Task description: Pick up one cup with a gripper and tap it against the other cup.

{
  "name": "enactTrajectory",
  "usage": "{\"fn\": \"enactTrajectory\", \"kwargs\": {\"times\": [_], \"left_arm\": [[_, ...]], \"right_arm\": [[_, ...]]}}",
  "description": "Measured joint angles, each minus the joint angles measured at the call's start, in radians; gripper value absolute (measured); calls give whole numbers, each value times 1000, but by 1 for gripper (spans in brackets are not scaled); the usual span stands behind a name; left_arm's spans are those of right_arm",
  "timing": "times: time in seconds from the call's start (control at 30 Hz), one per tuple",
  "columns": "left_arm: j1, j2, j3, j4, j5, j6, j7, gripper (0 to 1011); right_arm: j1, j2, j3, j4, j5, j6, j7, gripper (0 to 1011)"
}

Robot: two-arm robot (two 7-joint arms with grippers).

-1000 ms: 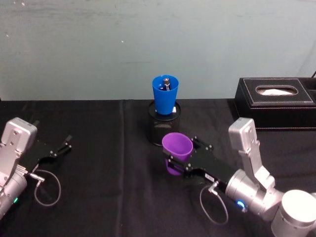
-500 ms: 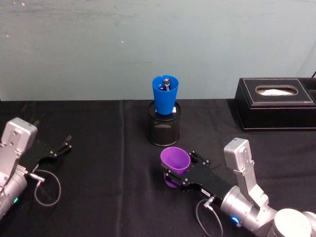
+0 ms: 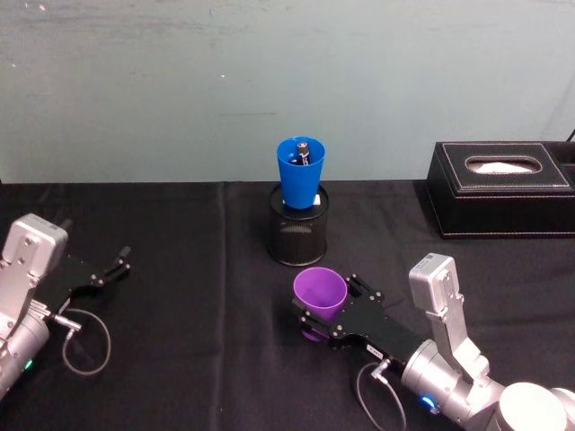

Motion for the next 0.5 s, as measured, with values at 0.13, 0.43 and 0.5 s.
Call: {"fn": "enactTrajectory", "kwargs": {"times": [0.13, 0.43, 0.5], "left_arm": [[0, 0, 0, 0, 0, 0, 0, 1000], [0, 0, 0, 0, 0, 0, 0, 1000], [0, 0, 0, 0, 0, 0, 0, 1000]], "right_arm": [[0, 1, -1, -1, 0, 2, 0, 889], [0, -2, 6, -10, 1, -2, 1, 1004], [-2, -4, 12, -20, 1, -6, 1, 1004]]}}
